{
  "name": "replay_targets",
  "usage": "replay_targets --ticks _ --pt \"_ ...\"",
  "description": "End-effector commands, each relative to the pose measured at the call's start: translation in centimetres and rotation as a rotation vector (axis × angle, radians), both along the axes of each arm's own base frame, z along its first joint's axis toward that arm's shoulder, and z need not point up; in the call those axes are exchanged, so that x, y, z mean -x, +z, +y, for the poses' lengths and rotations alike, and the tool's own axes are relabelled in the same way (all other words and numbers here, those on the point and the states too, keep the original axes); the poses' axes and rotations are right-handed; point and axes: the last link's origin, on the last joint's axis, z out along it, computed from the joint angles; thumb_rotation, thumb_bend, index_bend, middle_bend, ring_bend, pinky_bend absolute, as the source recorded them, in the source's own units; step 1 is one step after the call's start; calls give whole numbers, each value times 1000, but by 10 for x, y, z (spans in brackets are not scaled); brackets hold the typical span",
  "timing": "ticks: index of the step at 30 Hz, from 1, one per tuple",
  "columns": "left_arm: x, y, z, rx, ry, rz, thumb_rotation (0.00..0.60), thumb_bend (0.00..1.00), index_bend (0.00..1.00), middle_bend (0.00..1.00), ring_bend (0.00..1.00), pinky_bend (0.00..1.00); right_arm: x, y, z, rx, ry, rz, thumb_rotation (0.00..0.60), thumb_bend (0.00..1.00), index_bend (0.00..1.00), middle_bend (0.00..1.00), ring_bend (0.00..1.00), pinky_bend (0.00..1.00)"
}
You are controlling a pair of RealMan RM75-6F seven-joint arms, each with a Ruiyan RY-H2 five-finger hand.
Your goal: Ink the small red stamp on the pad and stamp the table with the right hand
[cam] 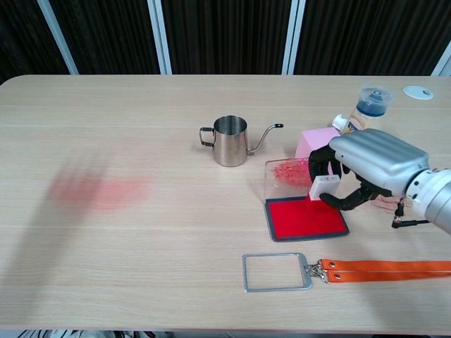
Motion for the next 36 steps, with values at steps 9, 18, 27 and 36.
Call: replay_targets --ticks 9,18,27,36 --pt "0 -2 -2 -1 5 4 600 14 0 0 0 0 38 40 -3 61 -74 31 600 700 794 675 511 465" --pt "-1 -3 -4 -8 7 8 600 13 0 0 0 0 70 46 2 62 -170 38 600 678 794 671 505 465" --pt "-2 -4 -5 -11 8 7 600 14 0 0 0 0 82 39 4 56 -192 28 600 630 794 654 484 466" --pt "-1 -4 -6 -10 10 6 600 14 0 0 0 0 82 31 3 69 -197 0 600 560 795 626 455 464"
